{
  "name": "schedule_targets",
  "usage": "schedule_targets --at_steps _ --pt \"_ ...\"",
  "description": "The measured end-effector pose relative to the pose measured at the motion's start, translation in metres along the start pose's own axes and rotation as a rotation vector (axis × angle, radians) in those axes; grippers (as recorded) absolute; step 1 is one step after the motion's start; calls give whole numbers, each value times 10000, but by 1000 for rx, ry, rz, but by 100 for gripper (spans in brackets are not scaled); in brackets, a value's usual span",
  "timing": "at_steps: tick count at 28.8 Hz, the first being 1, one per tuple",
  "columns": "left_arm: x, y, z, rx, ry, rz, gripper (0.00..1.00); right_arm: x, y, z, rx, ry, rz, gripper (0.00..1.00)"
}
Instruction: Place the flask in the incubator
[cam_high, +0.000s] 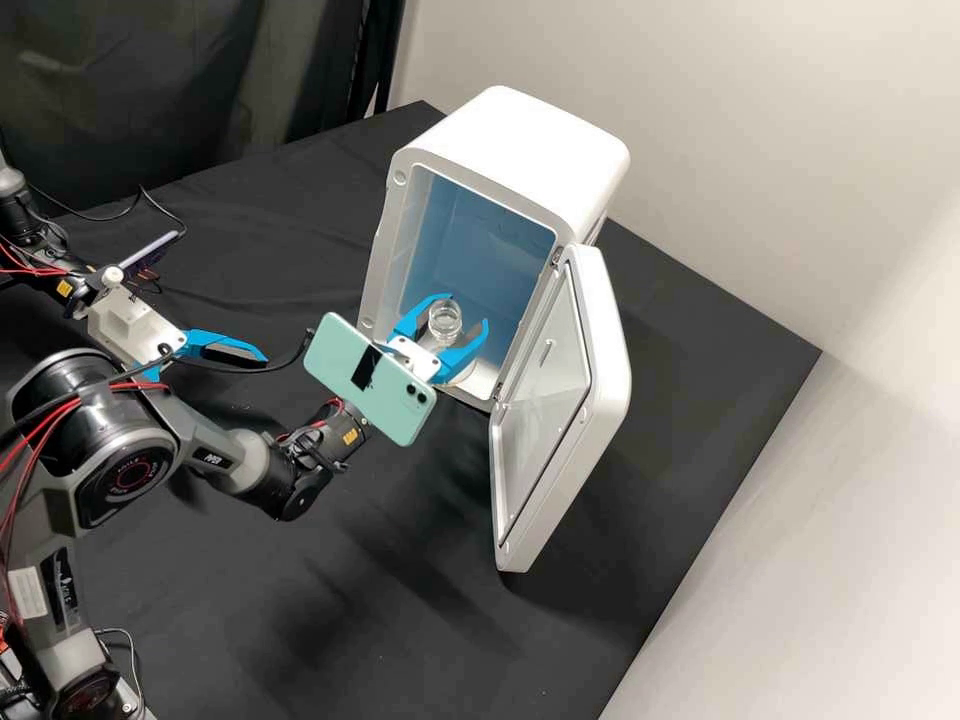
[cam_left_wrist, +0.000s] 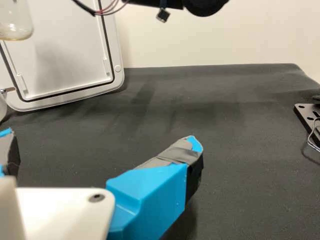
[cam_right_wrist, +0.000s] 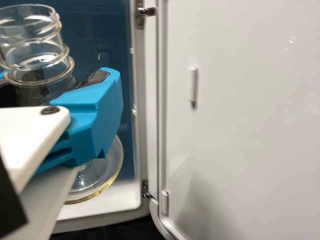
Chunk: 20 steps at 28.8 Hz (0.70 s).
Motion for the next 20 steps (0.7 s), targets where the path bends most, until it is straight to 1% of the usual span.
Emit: schedule_targets --at_steps 2,4,6,8,10,12,16,18,20 --pt "0 0 0 0 0 0 100 59 -61 -18 -5 -7 -12 0" --pt "0 0 0 0 0 0 100 109 -114 -13 -8 -22 -21 0" --pt "0 0 0 0 0 0 100 164 -175 -15 -19 -31 -32 0" --pt "0 0 0 0 0 0 100 220 -227 -3 -23 -38 -38 0" --pt "0 0 0 0 0 0 100 276 -287 12 -40 -44 -52 0" --pt "0 0 0 0 0 0 100 319 -327 23 -49 -49 -64 0" --pt "0 0 0 0 0 0 100 424 -413 83 -63 -73 -75 0" --pt "0 0 0 0 0 0 100 467 -431 105 -77 -81 -83 0" --pt "-2 5 1 0 0 2 100 504 -447 136 -72 -98 -84 0"
